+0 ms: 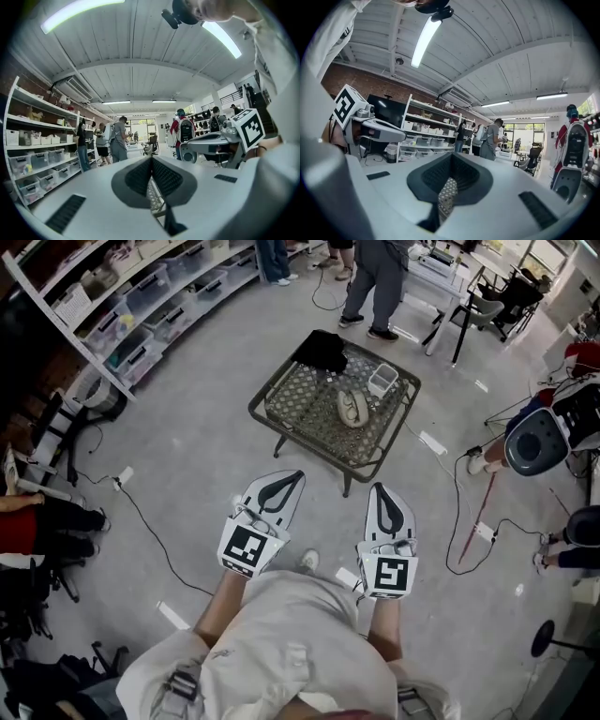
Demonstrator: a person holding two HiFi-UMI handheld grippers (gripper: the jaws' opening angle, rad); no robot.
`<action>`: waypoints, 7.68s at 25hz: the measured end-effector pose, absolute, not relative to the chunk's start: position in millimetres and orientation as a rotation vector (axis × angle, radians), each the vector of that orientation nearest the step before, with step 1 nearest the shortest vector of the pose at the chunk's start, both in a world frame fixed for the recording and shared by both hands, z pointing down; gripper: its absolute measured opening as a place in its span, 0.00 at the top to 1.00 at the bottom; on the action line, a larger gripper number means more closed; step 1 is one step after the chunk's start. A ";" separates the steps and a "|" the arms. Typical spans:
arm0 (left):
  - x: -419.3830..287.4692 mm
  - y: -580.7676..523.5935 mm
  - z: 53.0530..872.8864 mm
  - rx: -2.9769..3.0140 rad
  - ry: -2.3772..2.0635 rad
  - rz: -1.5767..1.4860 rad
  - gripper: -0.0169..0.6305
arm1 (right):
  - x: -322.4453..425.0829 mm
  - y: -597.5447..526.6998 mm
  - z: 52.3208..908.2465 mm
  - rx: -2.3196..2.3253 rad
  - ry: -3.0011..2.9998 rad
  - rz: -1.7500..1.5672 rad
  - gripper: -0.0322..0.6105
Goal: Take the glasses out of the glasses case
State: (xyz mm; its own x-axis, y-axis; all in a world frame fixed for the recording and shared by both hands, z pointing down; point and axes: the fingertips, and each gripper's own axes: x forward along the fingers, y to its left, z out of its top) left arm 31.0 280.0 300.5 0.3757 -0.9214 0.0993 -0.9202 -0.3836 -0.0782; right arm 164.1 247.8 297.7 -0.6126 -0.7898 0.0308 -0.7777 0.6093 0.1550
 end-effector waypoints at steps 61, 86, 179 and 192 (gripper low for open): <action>-70.0 -53.4 365.5 -2.855 1.422 -0.130 0.96 | 57.0 -43.9 360.4 1.570 -2.487 -0.104 0.94; -22.9 -180.1 455.1 -2.926 1.571 -0.452 0.95 | 84.5 -174.9 484.0 1.255 -2.509 0.228 0.94; -28.7 -185.1 682.9 -3.373 1.076 -0.994 0.95 | 32.9 -175.8 817.8 1.051 -1.828 0.870 0.87; -41.8 -179.3 677.5 -3.356 1.096 -0.974 0.95 | 27.4 -174.6 804.6 1.065 -1.855 0.841 0.87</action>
